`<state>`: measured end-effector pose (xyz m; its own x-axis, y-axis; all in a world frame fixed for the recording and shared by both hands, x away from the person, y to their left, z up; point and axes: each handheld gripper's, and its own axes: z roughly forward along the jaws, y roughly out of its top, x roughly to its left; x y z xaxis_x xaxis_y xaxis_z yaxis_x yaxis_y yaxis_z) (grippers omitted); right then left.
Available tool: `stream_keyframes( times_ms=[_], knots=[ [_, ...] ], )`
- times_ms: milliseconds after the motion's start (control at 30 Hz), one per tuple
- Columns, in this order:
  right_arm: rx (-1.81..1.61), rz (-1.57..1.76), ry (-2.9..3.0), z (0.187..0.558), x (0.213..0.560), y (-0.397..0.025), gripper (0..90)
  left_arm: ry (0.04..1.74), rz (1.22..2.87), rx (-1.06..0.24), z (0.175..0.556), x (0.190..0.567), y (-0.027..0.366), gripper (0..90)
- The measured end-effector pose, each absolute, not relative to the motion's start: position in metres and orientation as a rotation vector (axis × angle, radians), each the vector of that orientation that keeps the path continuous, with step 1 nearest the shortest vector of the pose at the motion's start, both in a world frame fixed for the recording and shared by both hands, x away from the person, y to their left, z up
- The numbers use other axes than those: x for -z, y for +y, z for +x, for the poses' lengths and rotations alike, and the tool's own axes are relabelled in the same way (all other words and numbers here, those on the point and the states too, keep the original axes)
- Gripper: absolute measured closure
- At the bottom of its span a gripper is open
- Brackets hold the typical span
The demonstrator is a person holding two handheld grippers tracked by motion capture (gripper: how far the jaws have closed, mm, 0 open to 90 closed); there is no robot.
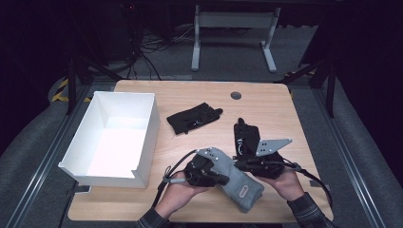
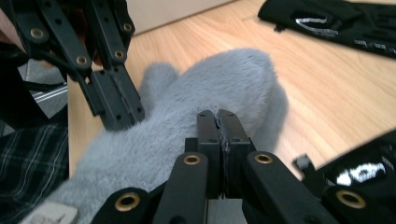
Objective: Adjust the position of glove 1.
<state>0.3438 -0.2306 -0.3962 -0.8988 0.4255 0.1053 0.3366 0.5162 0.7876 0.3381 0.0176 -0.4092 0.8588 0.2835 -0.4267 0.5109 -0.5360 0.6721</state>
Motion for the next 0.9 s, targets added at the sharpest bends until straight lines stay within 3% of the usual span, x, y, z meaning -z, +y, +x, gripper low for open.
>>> stream_keyframes(
  times_ms=[400,467,533,600,900],
  knots=[
    [-1.192,0.674,2.681,0.344,0.418,-0.233,88.5,0.575,2.182,0.335,0.34,0.426,0.008,87.0],
    [-1.202,0.672,2.67,0.344,0.417,-0.233,84.8,0.569,2.169,0.328,0.339,0.425,0.009,81.6],
    [-1.206,0.688,2.642,0.344,0.414,-0.237,75.4,0.564,2.168,0.299,0.339,0.421,0.013,73.8],
    [-1.235,0.712,2.614,0.345,0.412,-0.244,73.6,0.57,2.158,0.261,0.338,0.415,0.019,71.3],
    [-1.137,0.781,2.665,0.341,0.427,-0.269,89.6,0.657,2.248,0.093,0.34,0.419,0.045,89.7]
  ],
)
